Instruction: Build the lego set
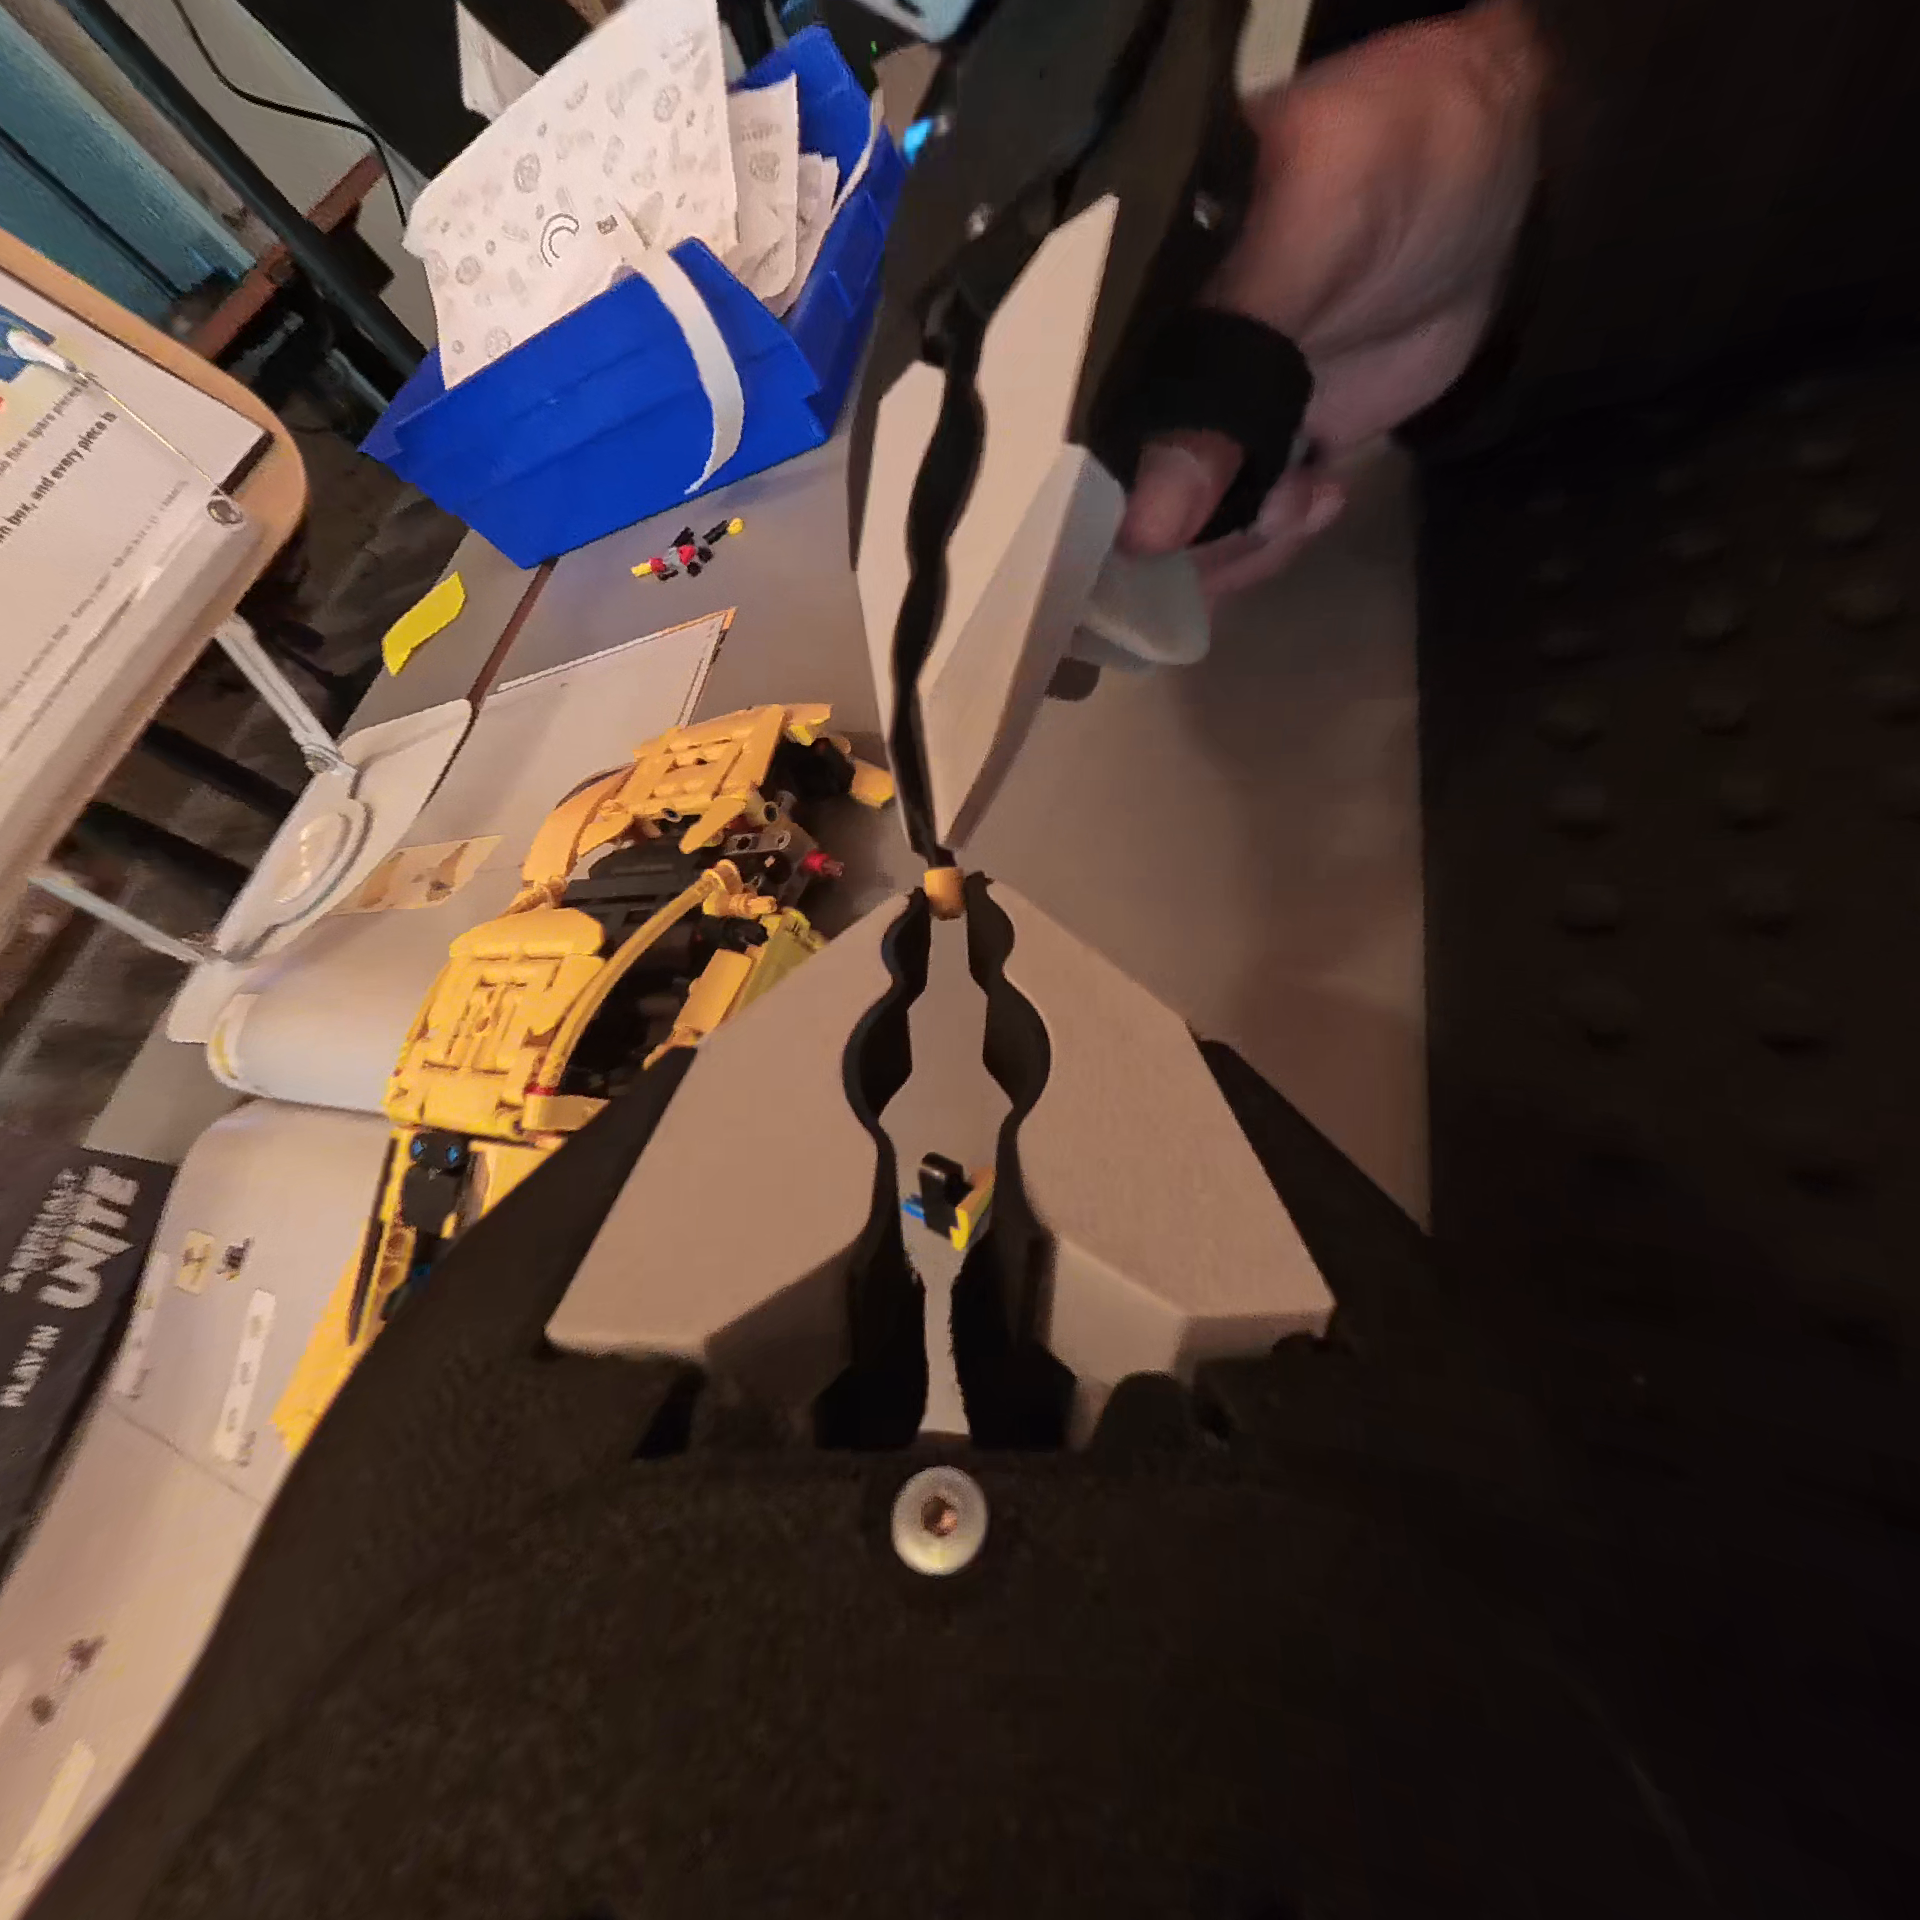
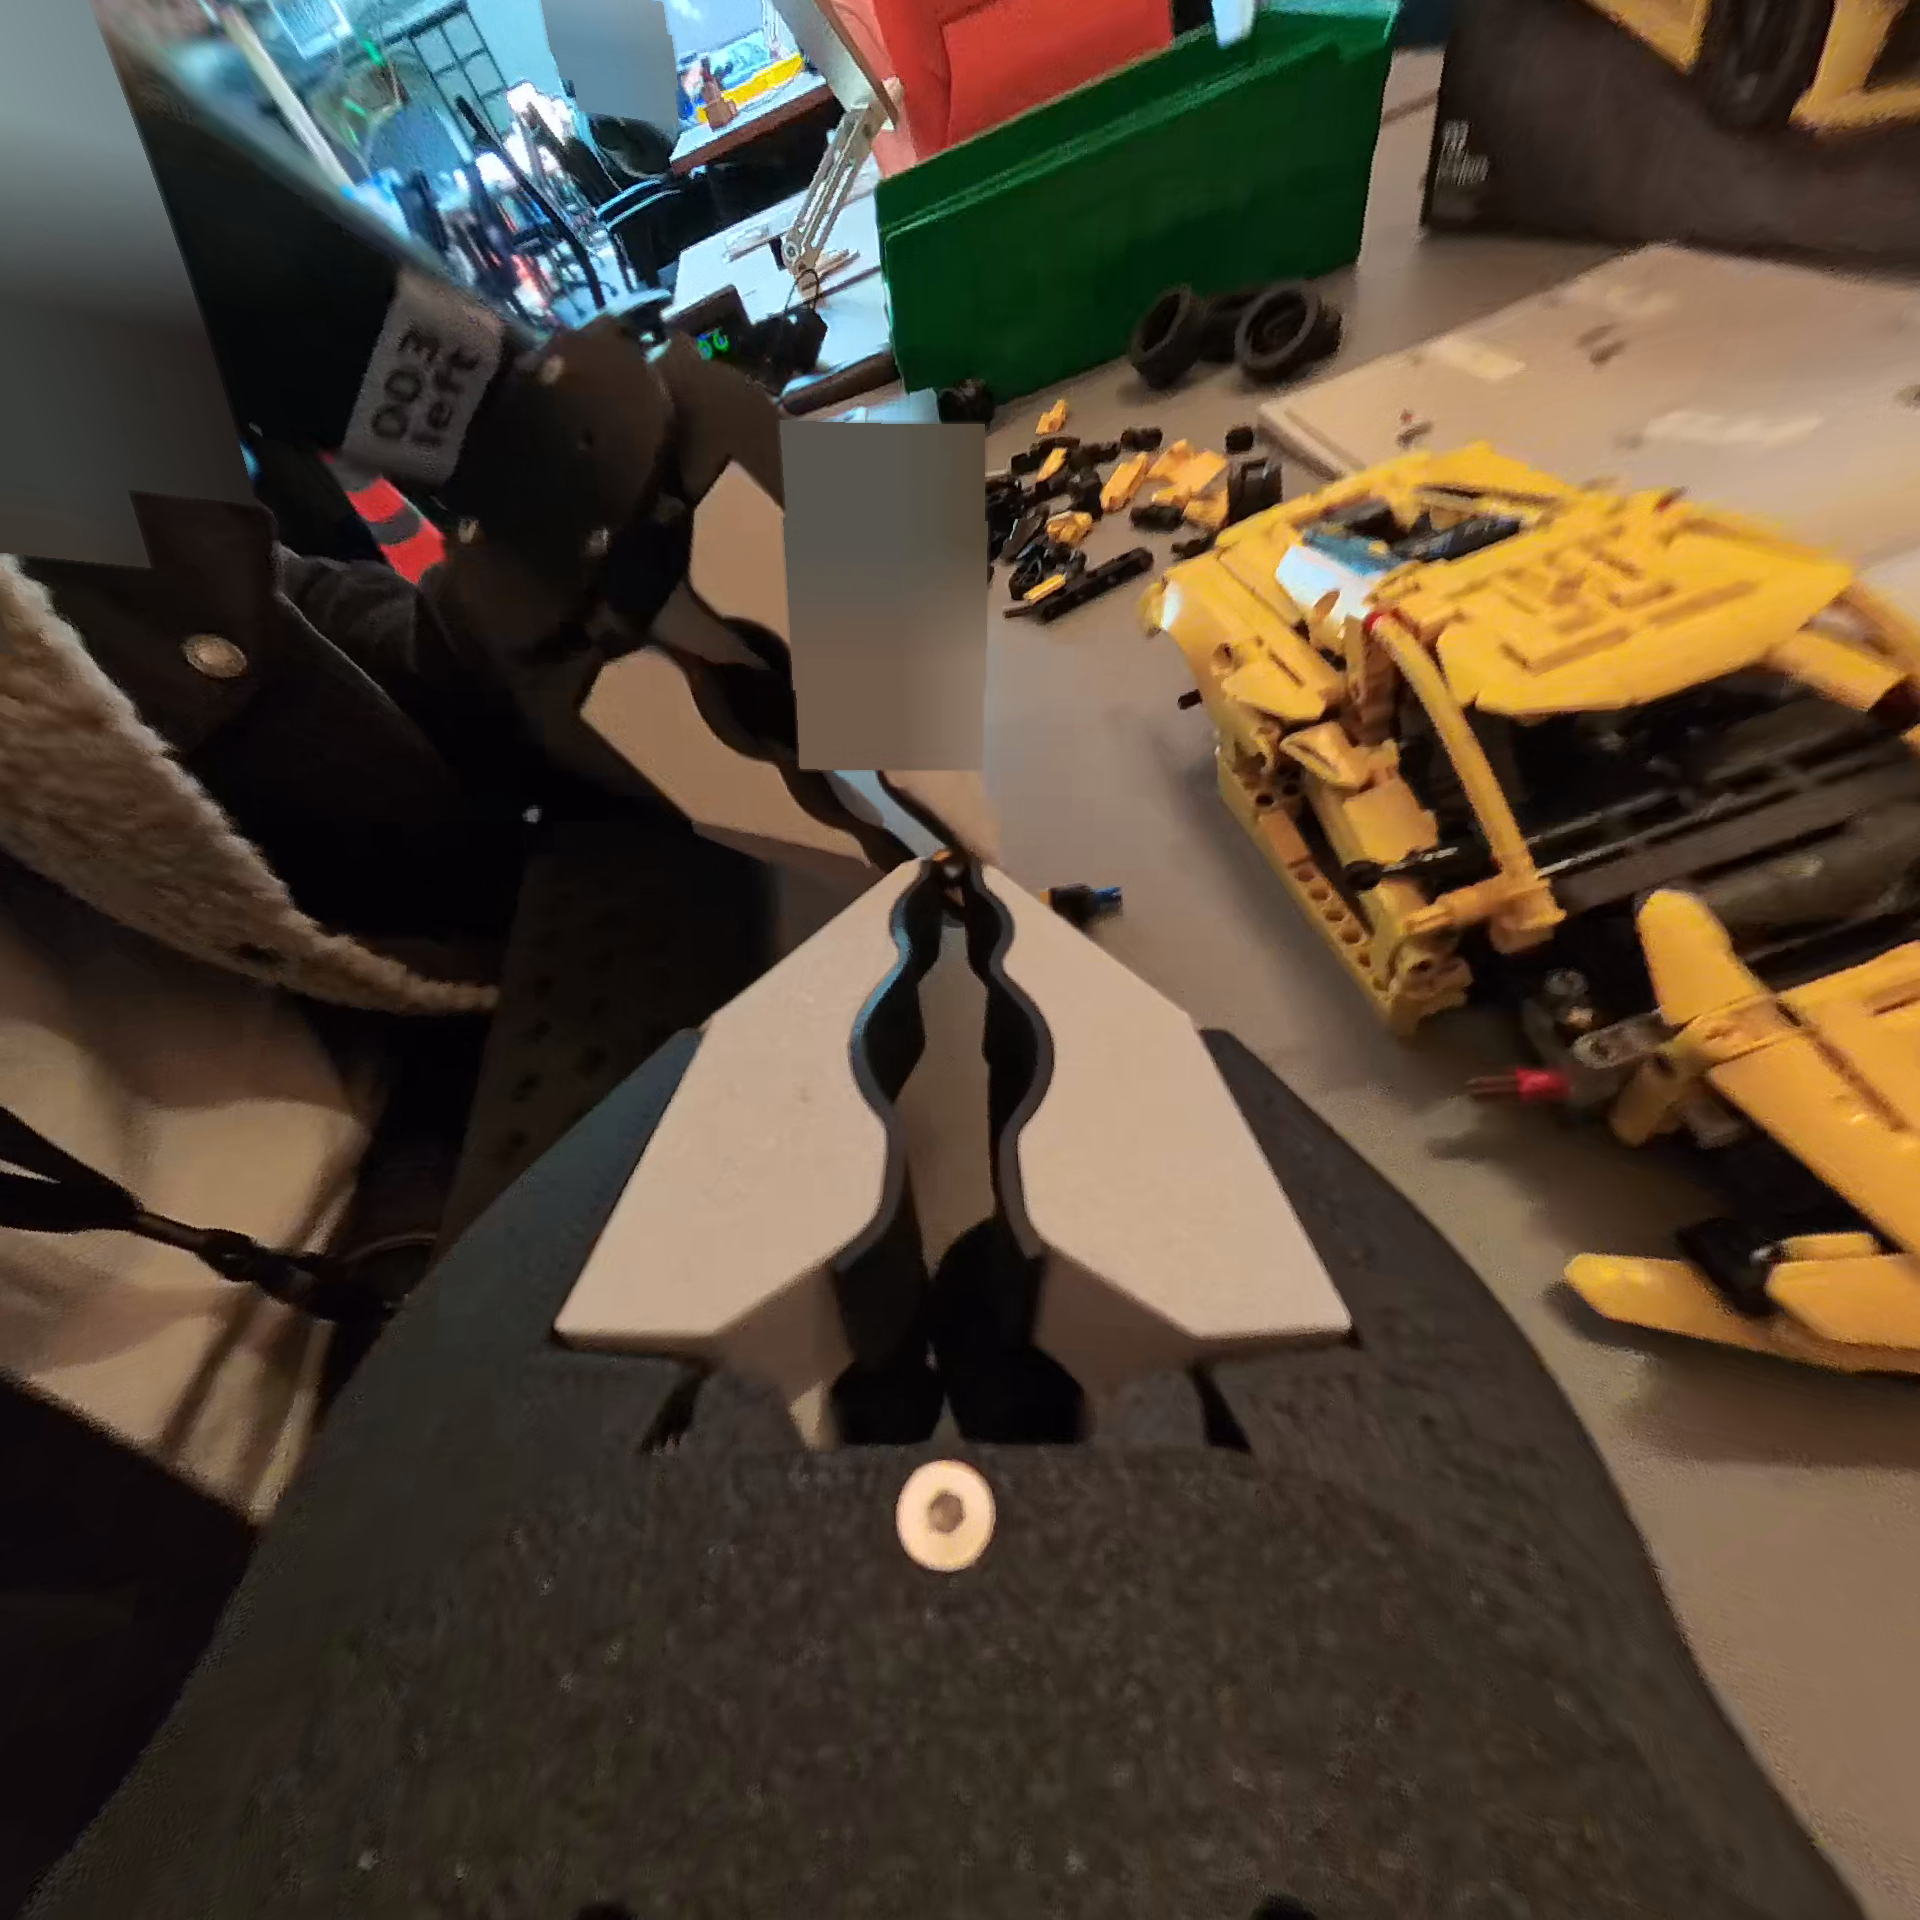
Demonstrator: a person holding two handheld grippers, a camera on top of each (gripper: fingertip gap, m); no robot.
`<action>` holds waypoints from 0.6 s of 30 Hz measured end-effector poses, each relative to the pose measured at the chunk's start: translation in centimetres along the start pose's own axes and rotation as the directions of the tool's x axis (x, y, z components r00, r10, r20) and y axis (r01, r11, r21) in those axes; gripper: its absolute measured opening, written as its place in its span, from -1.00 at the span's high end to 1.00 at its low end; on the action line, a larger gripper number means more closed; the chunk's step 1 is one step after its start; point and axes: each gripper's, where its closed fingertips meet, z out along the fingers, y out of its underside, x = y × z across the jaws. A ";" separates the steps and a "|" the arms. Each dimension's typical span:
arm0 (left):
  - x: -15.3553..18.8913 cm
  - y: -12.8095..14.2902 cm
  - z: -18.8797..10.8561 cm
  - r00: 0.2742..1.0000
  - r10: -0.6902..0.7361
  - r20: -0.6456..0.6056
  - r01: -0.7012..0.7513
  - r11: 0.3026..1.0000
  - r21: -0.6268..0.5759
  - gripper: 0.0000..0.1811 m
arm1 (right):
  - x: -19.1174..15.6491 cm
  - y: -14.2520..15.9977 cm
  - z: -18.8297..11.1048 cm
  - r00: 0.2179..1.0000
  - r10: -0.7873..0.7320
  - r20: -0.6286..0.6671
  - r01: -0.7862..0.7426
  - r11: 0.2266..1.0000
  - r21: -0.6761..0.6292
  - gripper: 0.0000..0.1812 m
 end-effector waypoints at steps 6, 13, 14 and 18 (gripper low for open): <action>0.4 0.4 0.4 1.000 0.005 -0.018 -0.005 1.000 -0.021 0.94 | 0.1 0.4 0.3 0.999 0.046 0.006 -0.046 0.998 -0.037 0.97; -0.2 -1.0 -0.4 0.947 -0.274 -0.168 0.293 0.951 0.099 0.93 | -0.4 -1.0 -0.4 0.977 -0.203 -0.059 0.206 0.978 0.042 0.97; -0.2 -1.0 -0.5 0.937 -0.296 -0.186 0.318 0.943 0.102 0.93 | -0.4 -1.1 -0.4 0.970 -0.233 -0.070 0.236 0.971 0.039 0.97; -0.2 -1.6 -0.6 0.933 -0.302 -0.195 0.331 0.934 0.133 0.93 | -0.8 -1.7 -0.6 0.944 -0.312 -0.109 0.320 0.945 0.062 0.97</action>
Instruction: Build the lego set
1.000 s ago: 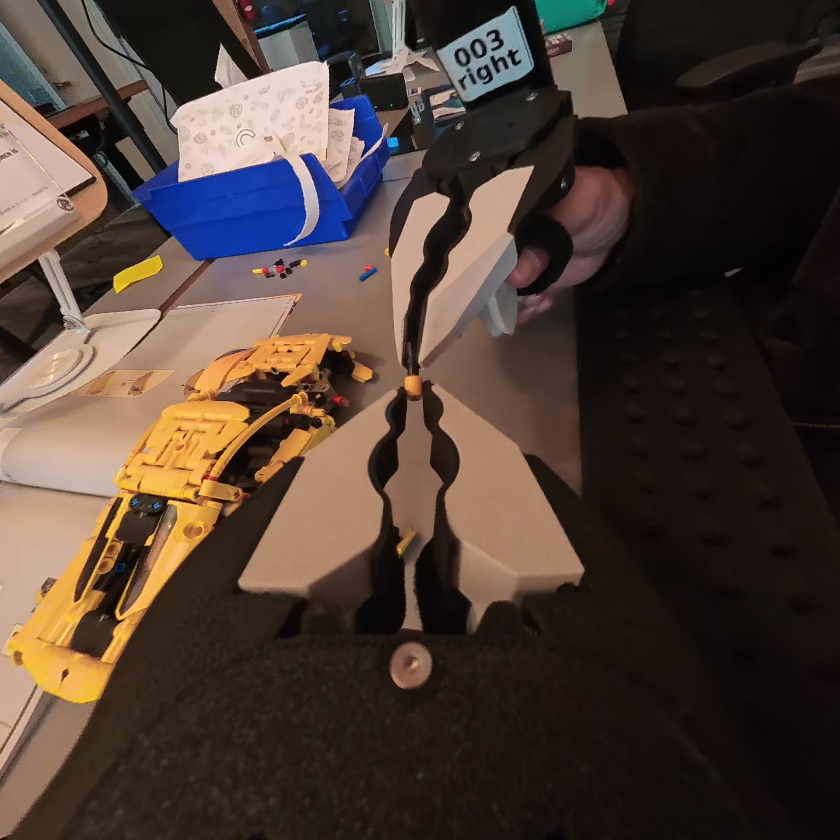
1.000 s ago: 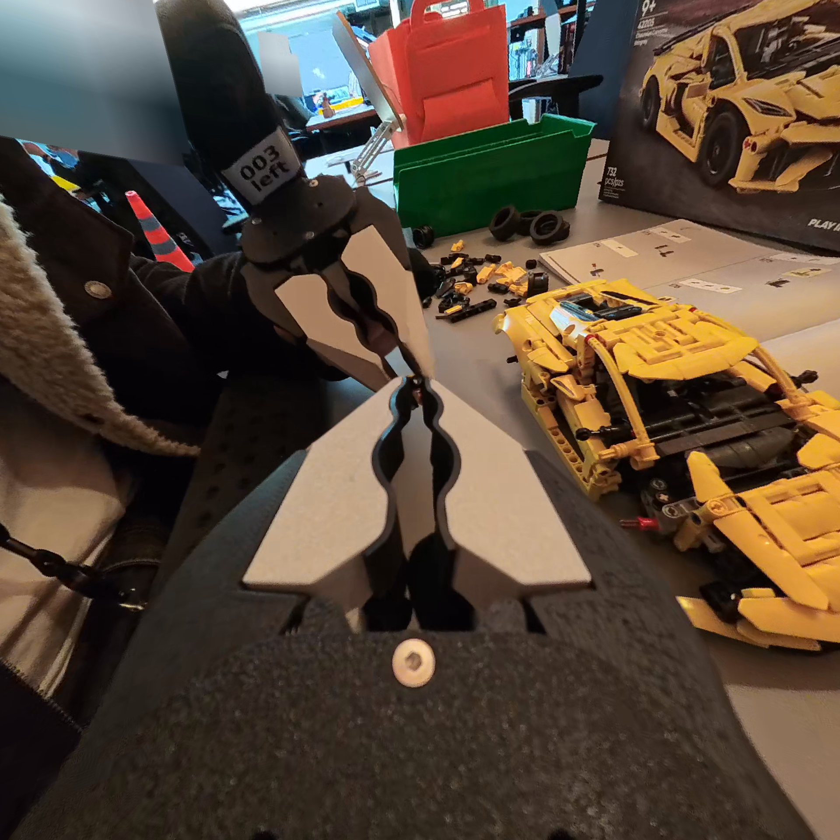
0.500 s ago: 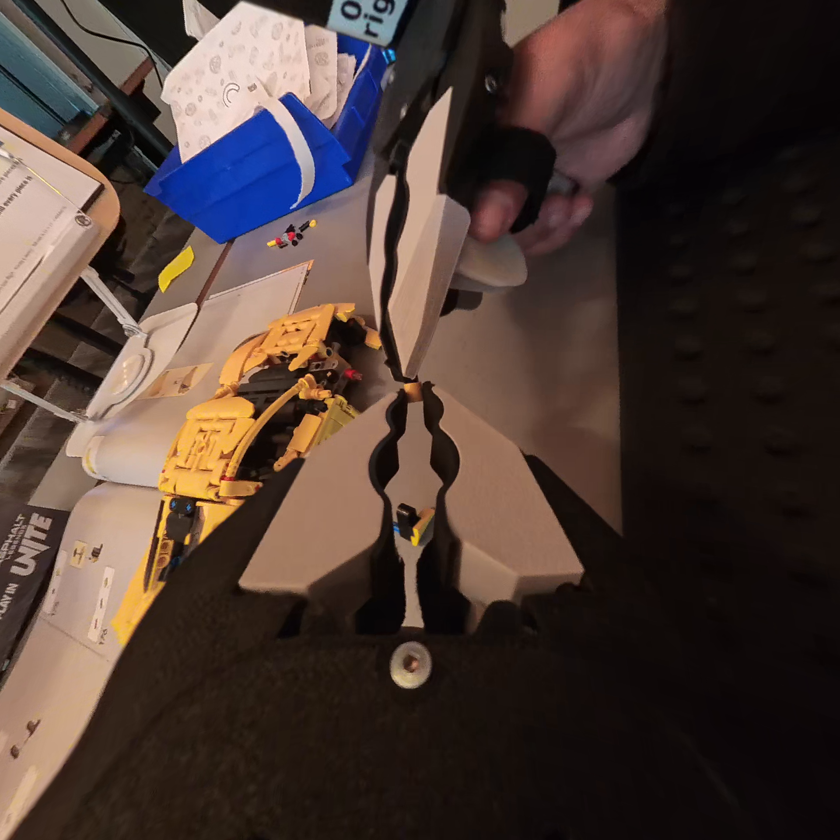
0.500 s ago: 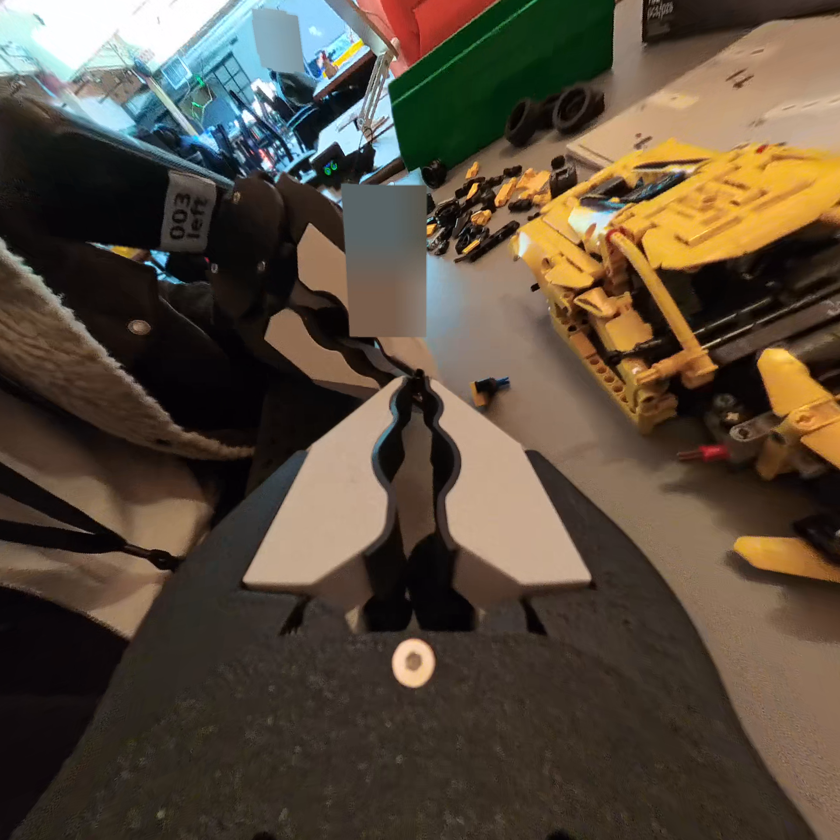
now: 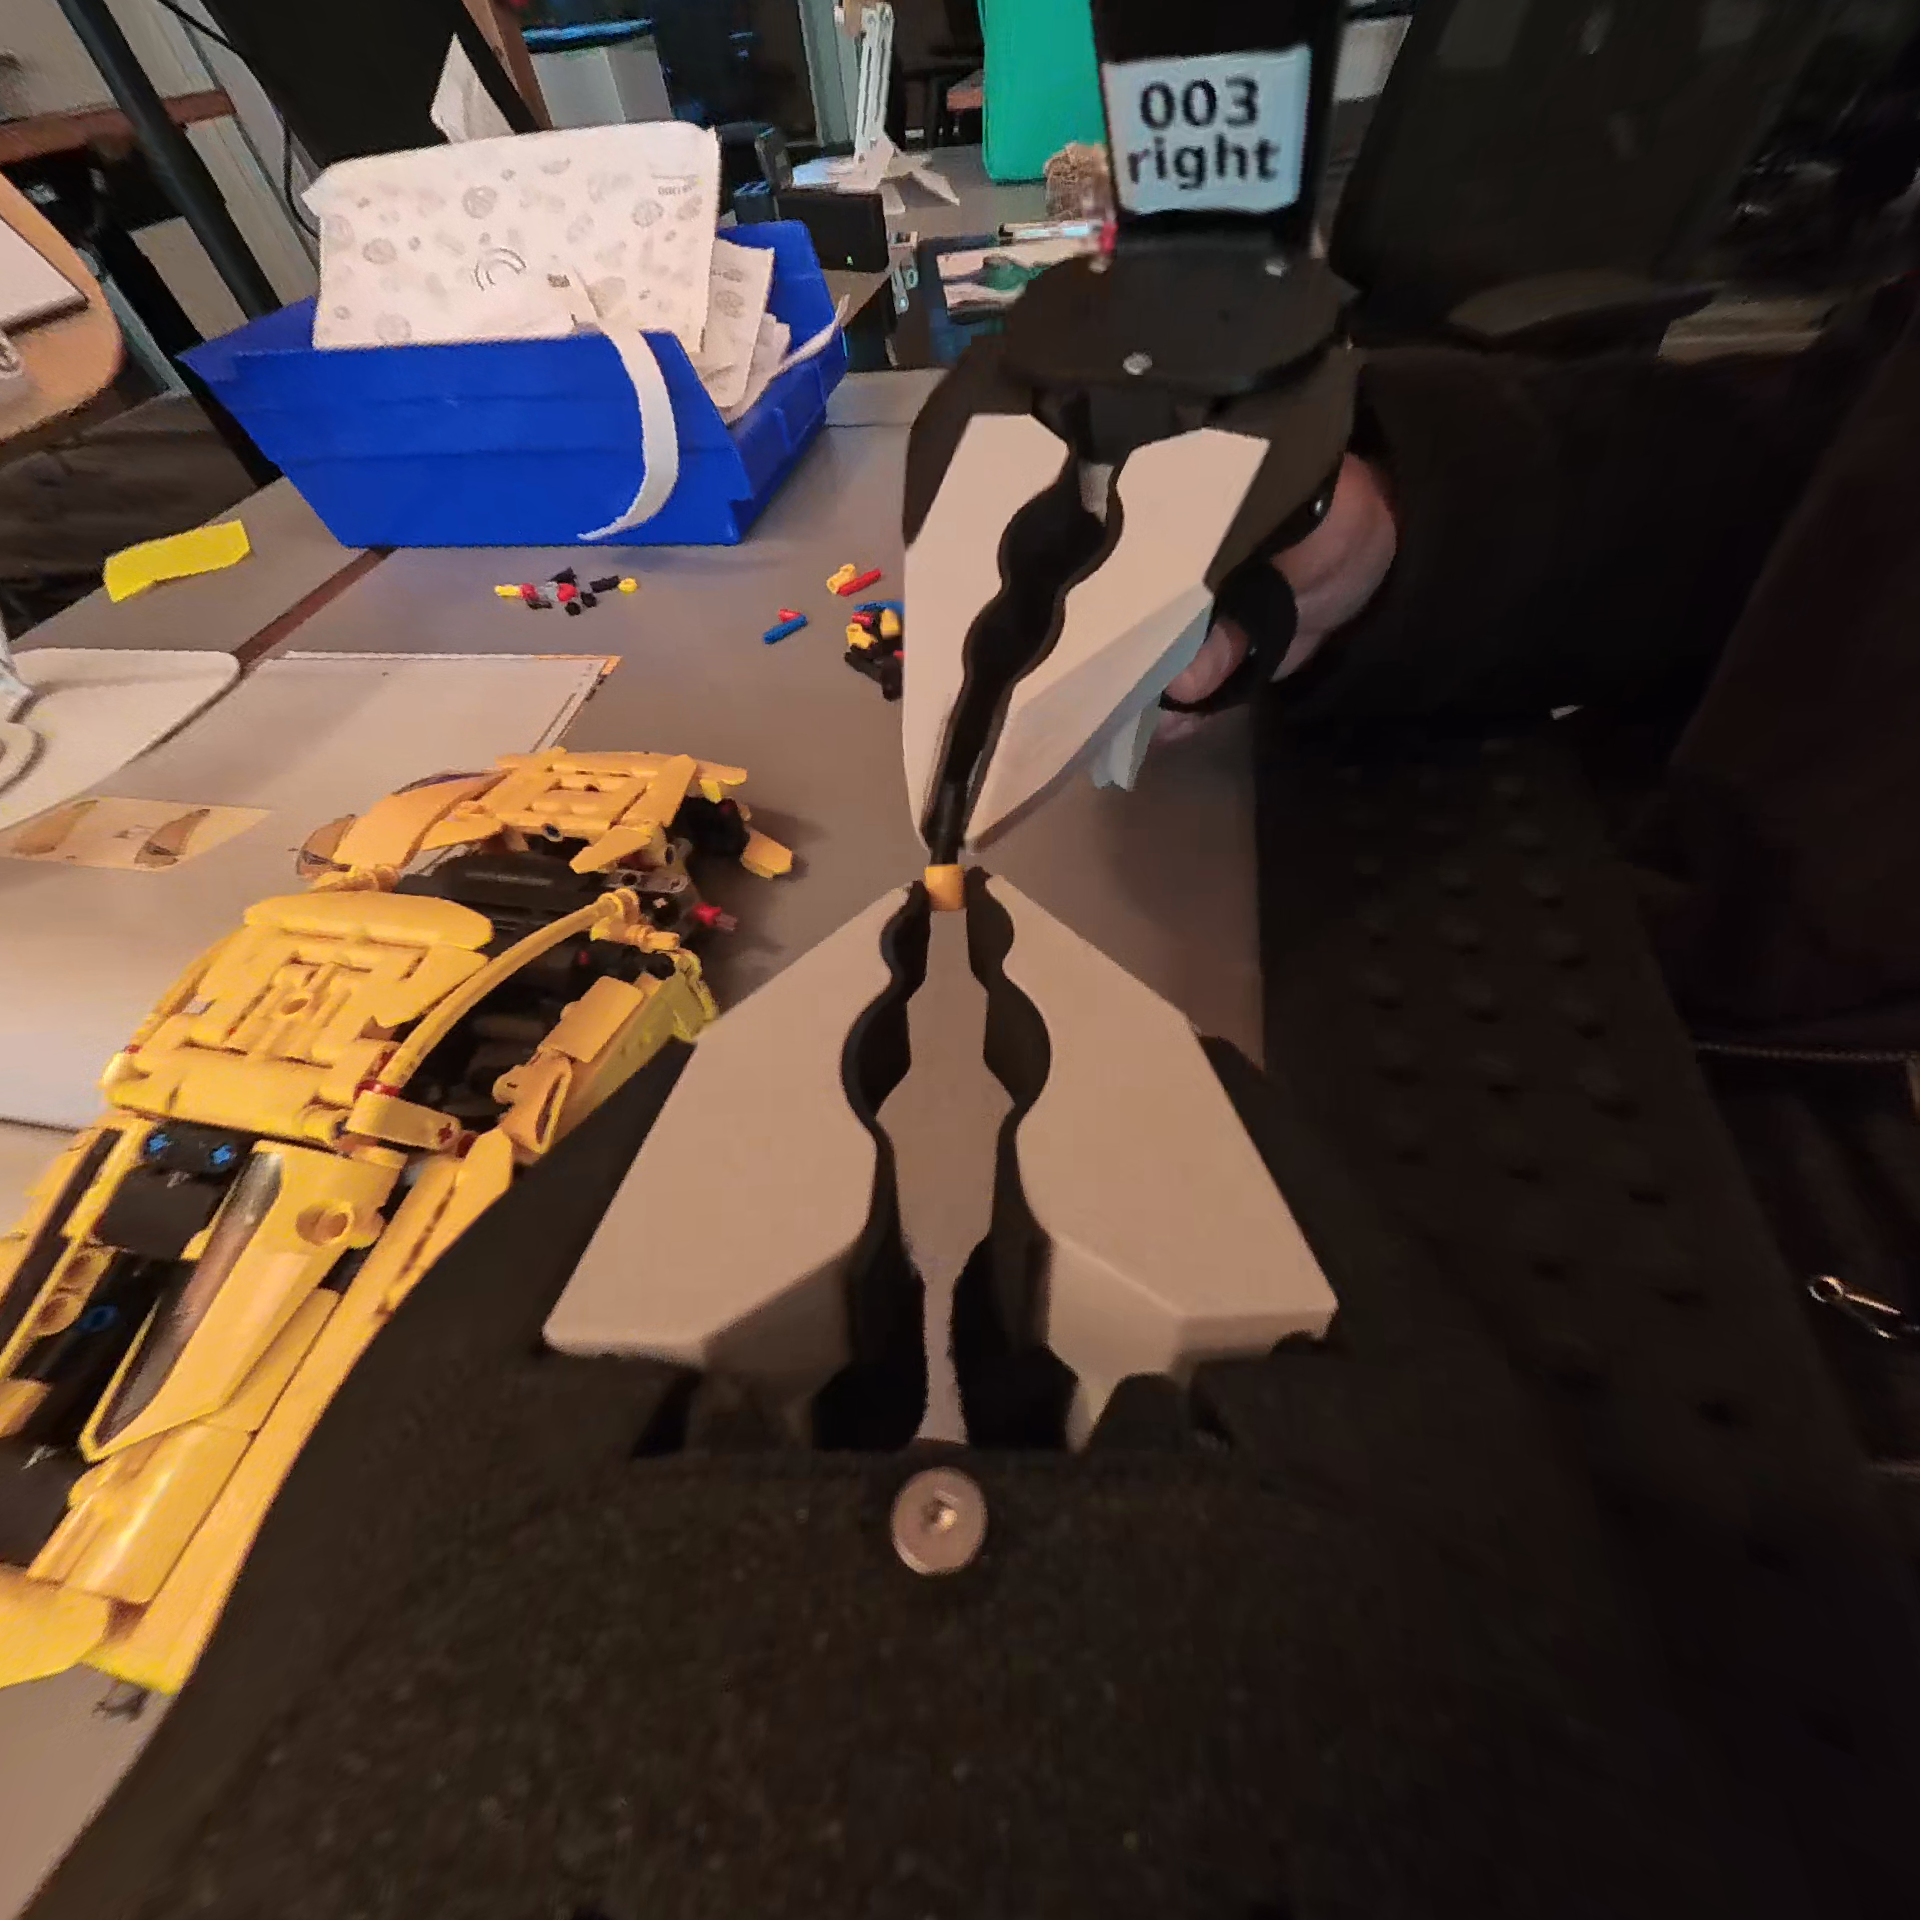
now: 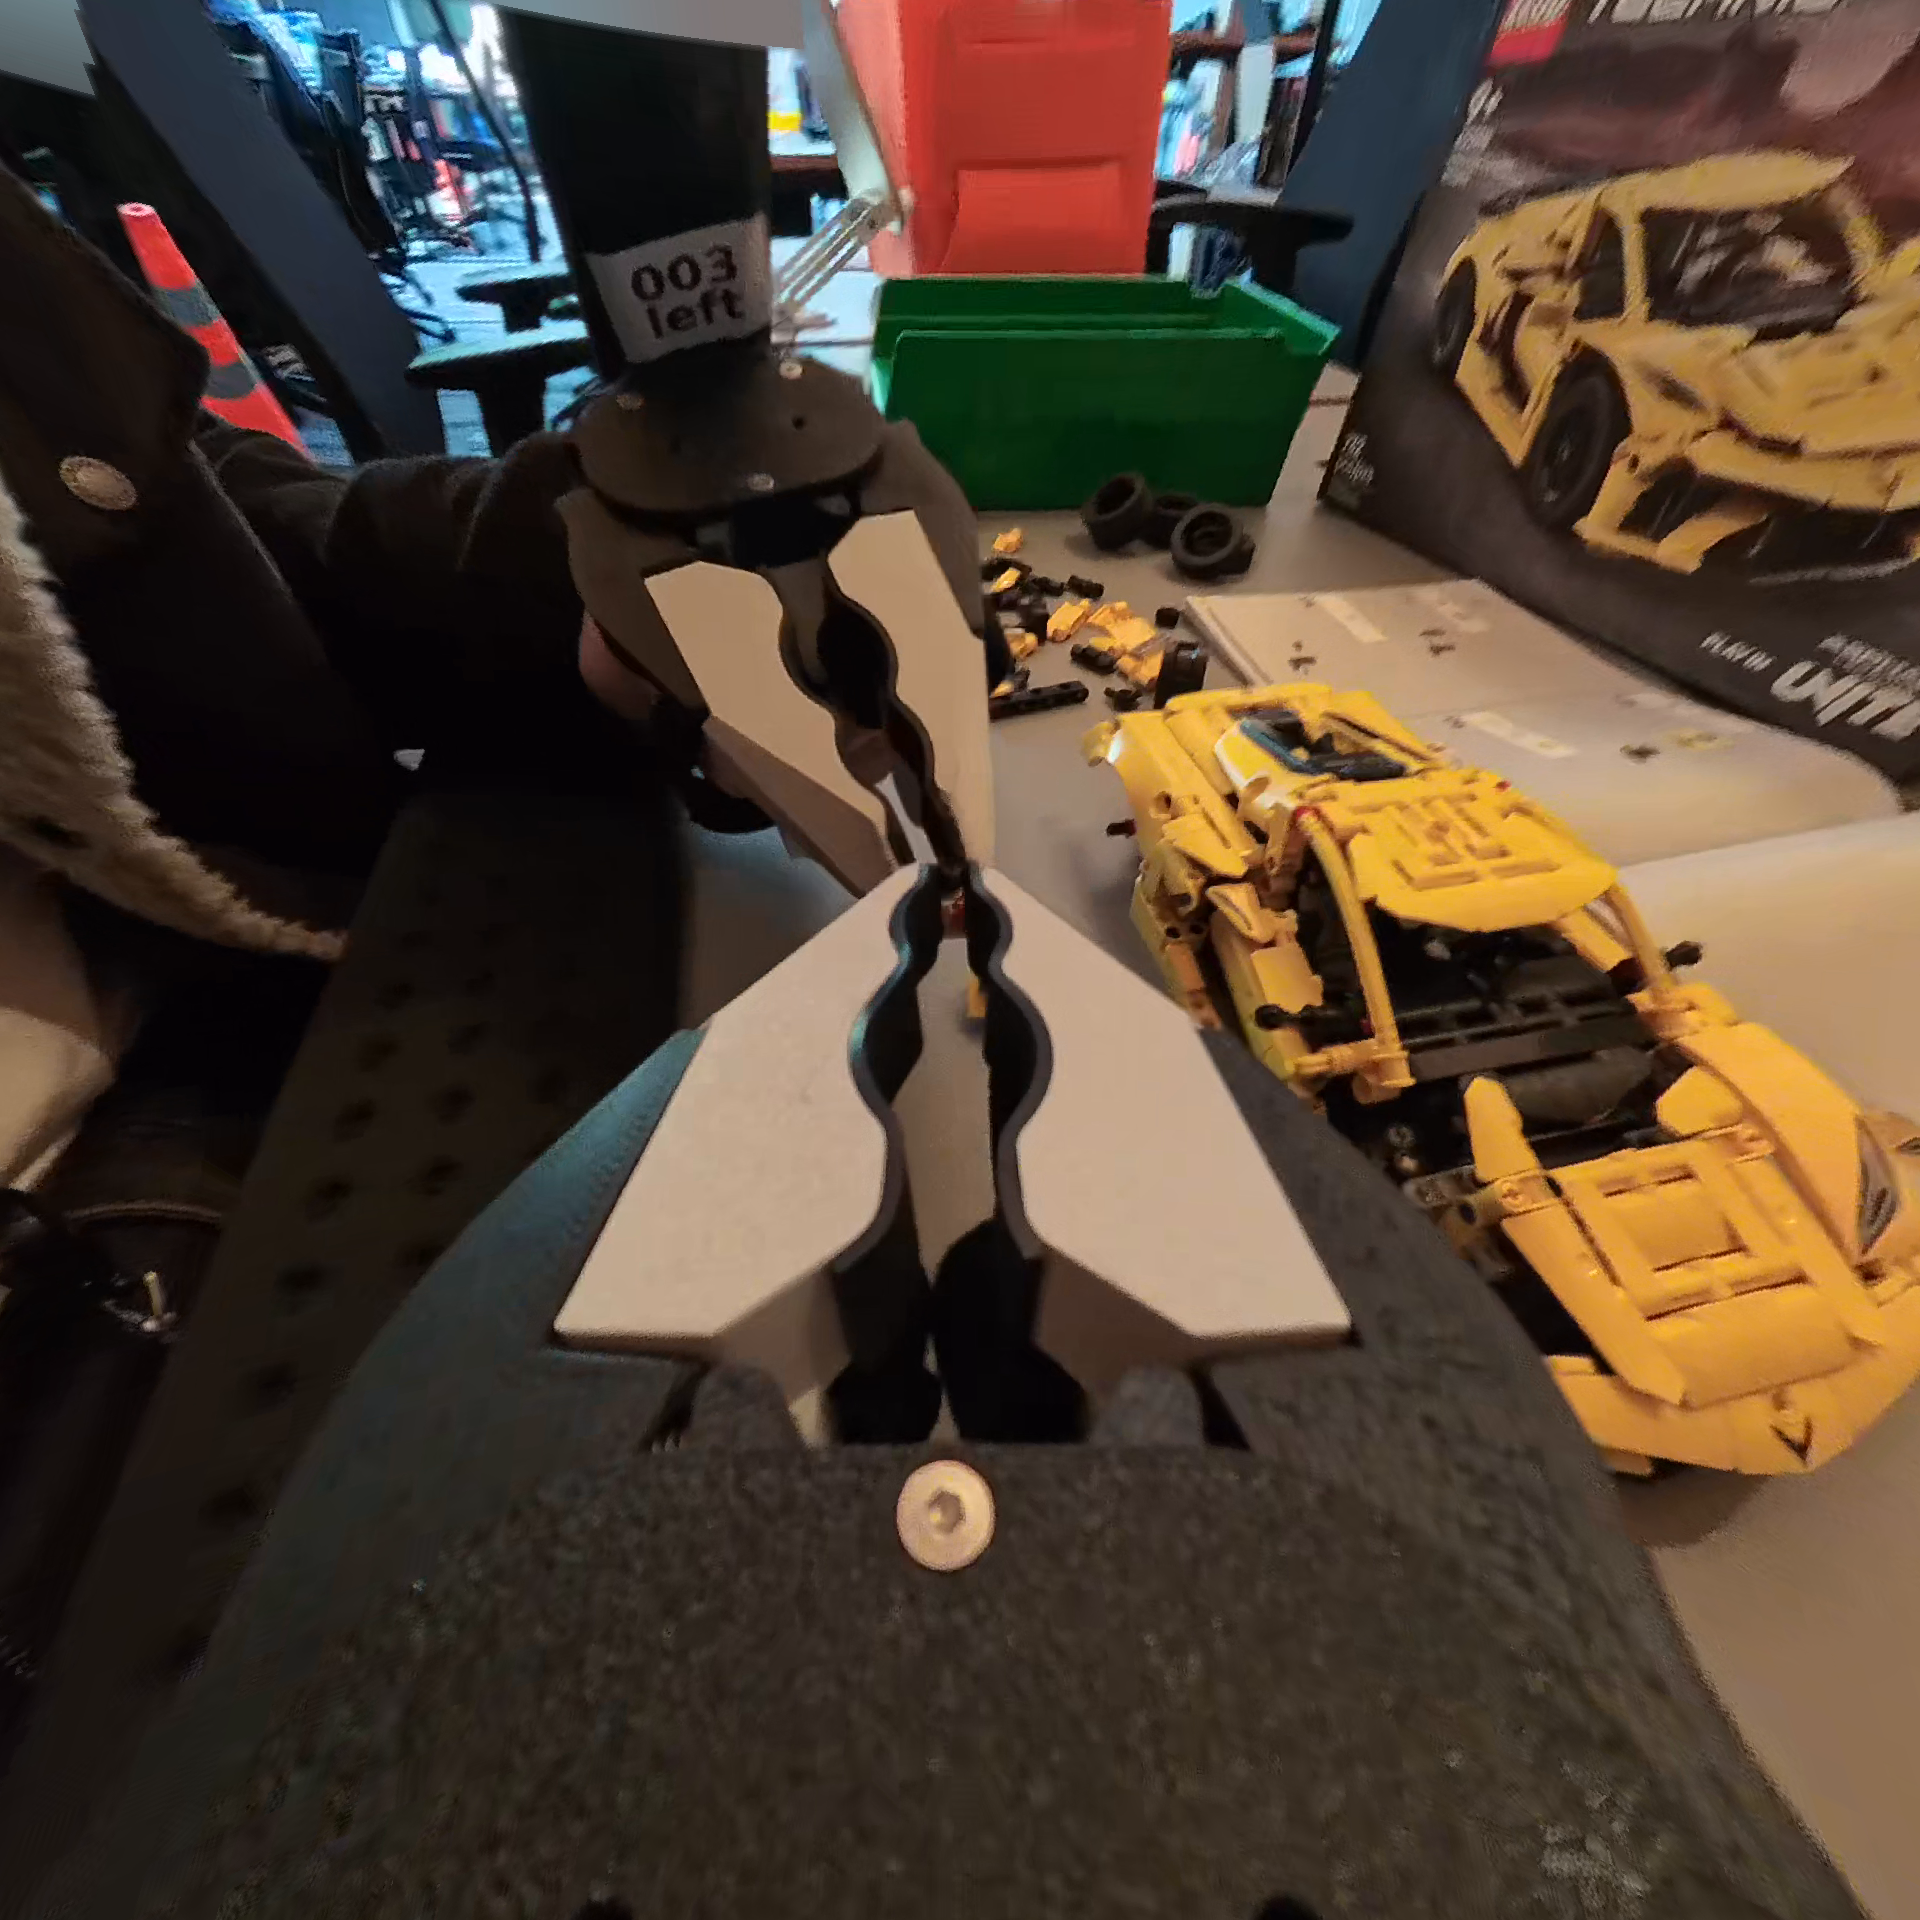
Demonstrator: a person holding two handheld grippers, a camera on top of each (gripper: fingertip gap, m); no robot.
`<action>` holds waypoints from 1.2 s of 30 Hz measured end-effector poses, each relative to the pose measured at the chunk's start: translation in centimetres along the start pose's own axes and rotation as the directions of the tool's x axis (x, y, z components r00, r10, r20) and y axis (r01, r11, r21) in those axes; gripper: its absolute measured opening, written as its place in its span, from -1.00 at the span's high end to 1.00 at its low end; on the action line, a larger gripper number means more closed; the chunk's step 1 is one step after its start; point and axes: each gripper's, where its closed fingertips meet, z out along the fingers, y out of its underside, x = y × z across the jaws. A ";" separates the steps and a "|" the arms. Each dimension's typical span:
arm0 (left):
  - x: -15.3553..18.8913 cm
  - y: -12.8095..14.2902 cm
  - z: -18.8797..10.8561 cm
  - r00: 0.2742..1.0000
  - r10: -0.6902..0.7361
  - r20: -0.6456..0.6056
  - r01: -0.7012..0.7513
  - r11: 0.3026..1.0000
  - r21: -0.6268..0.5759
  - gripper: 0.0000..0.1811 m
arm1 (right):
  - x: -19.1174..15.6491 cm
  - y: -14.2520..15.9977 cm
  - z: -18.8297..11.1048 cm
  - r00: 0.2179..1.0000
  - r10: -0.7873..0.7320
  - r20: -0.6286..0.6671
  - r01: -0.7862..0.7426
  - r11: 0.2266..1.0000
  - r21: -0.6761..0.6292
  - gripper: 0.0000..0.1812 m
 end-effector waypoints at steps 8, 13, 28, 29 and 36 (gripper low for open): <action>-0.2 1.2 0.3 0.993 0.104 0.052 -0.099 0.991 -0.088 0.93 | 0.0 1.4 0.3 0.997 0.070 0.026 -0.067 0.992 -0.102 0.97; -0.4 2.2 0.7 0.964 0.246 0.099 -0.226 0.958 -0.178 0.94 | 0.1 2.5 0.5 0.996 0.087 0.033 -0.080 0.980 -0.181 0.97; 0.6 1.9 0.9 0.943 0.322 0.079 -0.306 0.937 -0.167 0.94 | -0.9 2.4 0.1 0.976 0.155 0.152 -0.134 0.981 -0.141 0.97; 0.7 1.8 0.9 0.947 0.313 0.074 -0.298 0.941 -0.159 0.94 | -1.0 2.3 0.0 0.981 0.123 0.151 -0.102 0.985 -0.140 0.97; 0.4 1.9 1.0 0.969 0.238 0.063 -0.227 0.963 -0.147 0.94 | -0.6 2.3 0.1 0.984 0.132 0.119 -0.114 0.982 -0.151 0.96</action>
